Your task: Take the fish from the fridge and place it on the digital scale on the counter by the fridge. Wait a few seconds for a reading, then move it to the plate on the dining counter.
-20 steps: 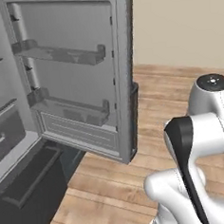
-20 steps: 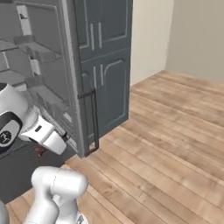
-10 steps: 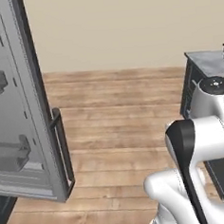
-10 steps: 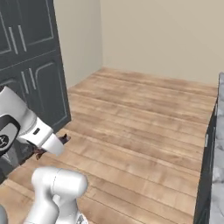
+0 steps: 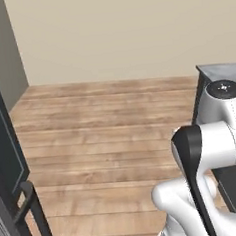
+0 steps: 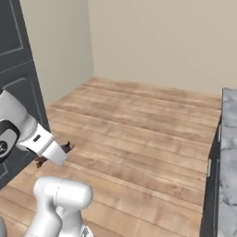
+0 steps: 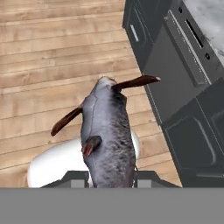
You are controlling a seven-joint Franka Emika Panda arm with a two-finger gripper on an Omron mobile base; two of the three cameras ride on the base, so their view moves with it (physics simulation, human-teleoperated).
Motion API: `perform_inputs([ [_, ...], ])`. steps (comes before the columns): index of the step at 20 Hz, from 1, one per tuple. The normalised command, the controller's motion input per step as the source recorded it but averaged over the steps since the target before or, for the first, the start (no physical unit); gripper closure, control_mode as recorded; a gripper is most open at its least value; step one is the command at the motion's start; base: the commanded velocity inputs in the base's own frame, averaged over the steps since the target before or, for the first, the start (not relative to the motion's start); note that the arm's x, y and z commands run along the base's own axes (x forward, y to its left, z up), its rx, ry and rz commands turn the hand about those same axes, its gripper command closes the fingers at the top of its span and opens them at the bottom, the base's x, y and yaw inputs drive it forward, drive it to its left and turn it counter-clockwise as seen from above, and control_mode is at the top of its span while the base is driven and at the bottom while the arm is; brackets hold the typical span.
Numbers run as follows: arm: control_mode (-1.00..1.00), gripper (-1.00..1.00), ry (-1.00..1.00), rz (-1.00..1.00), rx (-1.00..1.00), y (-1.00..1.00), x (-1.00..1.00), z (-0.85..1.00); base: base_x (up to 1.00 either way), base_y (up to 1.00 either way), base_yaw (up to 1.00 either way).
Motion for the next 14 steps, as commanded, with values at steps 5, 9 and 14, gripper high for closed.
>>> perform_inputs([
  [5,1.0,1.0,0.0,0.0,0.0,0.0,0.0,0.0,1.0,-0.04,-0.02],
  [9,1.0,1.0,0.0,0.0,0.0,0.0,0.0,0.0,1.0,-0.04,-0.02],
  [14,1.0,1.0,0.0,0.0,0.0,0.0,0.0,0.0,1.0,0.0,-0.05],
])
